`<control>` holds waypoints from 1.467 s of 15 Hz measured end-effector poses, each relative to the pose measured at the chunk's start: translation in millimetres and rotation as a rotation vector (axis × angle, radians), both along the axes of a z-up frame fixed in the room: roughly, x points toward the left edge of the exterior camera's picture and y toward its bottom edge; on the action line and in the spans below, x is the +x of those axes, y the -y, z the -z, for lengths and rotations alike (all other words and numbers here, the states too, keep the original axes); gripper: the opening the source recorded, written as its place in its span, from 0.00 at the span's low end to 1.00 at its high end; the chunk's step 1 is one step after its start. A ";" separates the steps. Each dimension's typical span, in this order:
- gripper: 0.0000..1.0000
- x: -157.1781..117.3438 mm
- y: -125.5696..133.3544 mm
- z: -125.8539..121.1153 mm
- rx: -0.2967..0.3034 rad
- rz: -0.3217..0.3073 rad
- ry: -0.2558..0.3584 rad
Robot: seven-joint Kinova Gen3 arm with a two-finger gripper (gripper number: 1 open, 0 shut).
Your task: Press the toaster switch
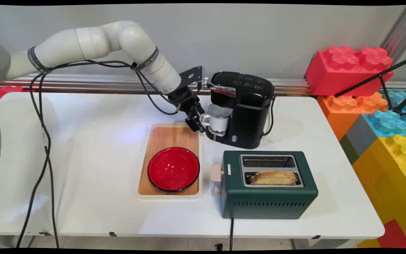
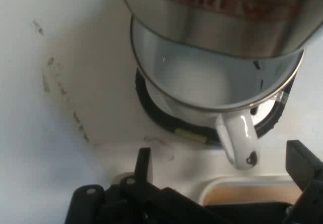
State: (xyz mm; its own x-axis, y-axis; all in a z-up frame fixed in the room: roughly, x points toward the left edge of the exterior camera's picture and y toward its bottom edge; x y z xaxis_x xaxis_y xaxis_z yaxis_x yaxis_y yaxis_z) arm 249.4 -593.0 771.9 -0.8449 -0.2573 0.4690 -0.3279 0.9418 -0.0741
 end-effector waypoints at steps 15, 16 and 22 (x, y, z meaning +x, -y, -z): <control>1.00 47.7 -64.0 -81.7 0.079 -0.182 0.022; 1.00 50.1 -72.7 -90.3 0.091 -0.187 0.021; 1.00 45.7 -114.8 -133.1 0.131 -0.189 0.004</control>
